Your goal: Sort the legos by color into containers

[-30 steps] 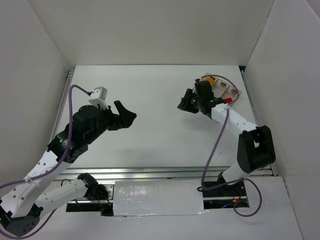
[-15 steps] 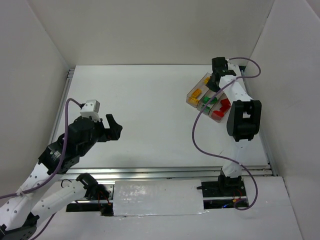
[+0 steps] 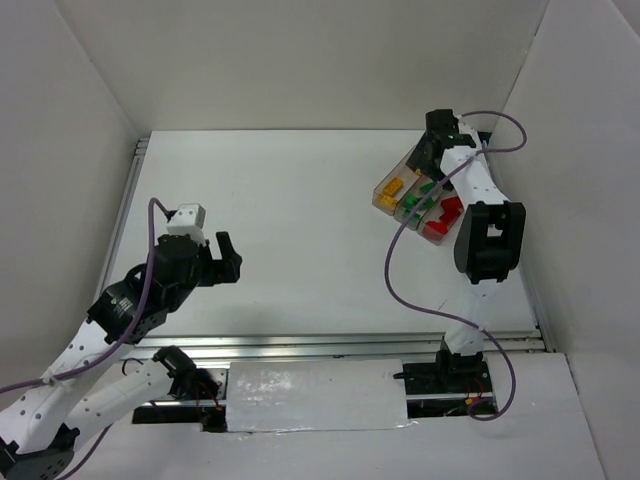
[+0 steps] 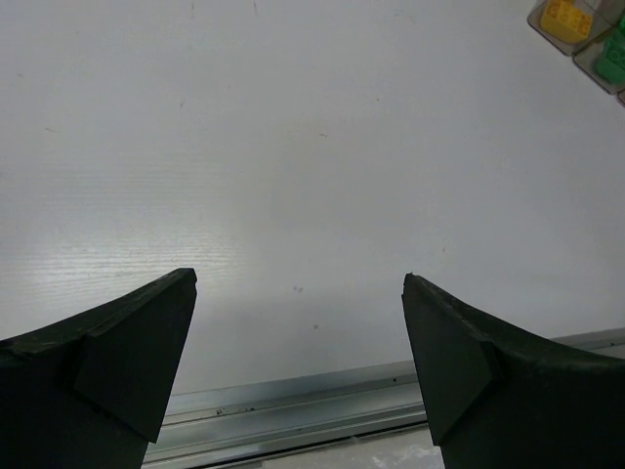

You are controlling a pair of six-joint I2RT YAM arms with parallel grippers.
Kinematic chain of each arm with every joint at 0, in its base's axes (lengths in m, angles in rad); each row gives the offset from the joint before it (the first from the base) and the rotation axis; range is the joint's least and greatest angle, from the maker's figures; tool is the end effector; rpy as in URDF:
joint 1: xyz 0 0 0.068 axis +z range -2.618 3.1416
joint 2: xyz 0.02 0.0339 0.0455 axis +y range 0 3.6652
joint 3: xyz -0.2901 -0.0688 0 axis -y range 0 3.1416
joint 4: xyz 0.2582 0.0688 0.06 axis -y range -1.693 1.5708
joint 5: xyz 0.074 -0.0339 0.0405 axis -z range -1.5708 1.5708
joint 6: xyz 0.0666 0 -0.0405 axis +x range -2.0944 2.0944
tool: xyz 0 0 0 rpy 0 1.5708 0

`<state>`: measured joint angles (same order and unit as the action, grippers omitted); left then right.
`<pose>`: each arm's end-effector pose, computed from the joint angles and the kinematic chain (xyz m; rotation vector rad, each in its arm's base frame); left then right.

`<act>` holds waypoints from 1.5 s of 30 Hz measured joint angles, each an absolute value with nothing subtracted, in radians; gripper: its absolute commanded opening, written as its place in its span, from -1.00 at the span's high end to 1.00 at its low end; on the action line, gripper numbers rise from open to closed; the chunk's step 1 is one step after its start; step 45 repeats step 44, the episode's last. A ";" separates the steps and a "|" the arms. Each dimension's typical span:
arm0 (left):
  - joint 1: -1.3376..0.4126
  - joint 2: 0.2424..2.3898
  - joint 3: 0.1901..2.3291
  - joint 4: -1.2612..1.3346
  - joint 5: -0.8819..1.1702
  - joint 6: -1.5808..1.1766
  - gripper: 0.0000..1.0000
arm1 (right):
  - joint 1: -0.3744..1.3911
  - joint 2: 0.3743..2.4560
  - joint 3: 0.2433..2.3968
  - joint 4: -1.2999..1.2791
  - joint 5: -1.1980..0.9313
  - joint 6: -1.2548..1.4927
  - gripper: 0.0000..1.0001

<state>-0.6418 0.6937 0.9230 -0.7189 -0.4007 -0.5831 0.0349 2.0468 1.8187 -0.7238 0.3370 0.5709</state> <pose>0.1391 -0.0715 0.3525 -0.1871 2.0289 -0.3618 0.4979 -0.0047 0.2599 0.7776 2.3282 -0.1642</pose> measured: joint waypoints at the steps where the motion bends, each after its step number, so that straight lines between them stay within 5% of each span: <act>1: -0.642 0.701 0.923 -0.721 -0.410 -0.585 -0.99 | 0.035 2.033 1.816 -0.727 0.336 0.570 -0.99; 5: -0.634 0.750 0.958 -0.761 -0.459 -0.611 -0.99 | 0.057 1.868 1.690 -0.705 0.335 0.554 -0.99; 11: -0.561 0.915 1.138 -0.797 -0.521 -0.635 -0.99 | 0.234 1.274 1.315 -0.653 0.291 0.517 -0.99; 17: -0.493 1.005 1.292 -0.818 -0.580 -0.626 -0.99 | 0.312 0.798 1.269 -0.657 0.239 0.488 -0.99; 34: -0.478 0.578 1.282 -0.982 -0.702 -0.579 -0.99 | 0.315 0.343 1.348 -1.058 0.158 0.364 -0.99; 45: -0.478 0.504 1.204 -1.082 -0.710 -0.579 -0.99 | 0.316 0.306 1.334 -1.103 0.142 0.353 -0.99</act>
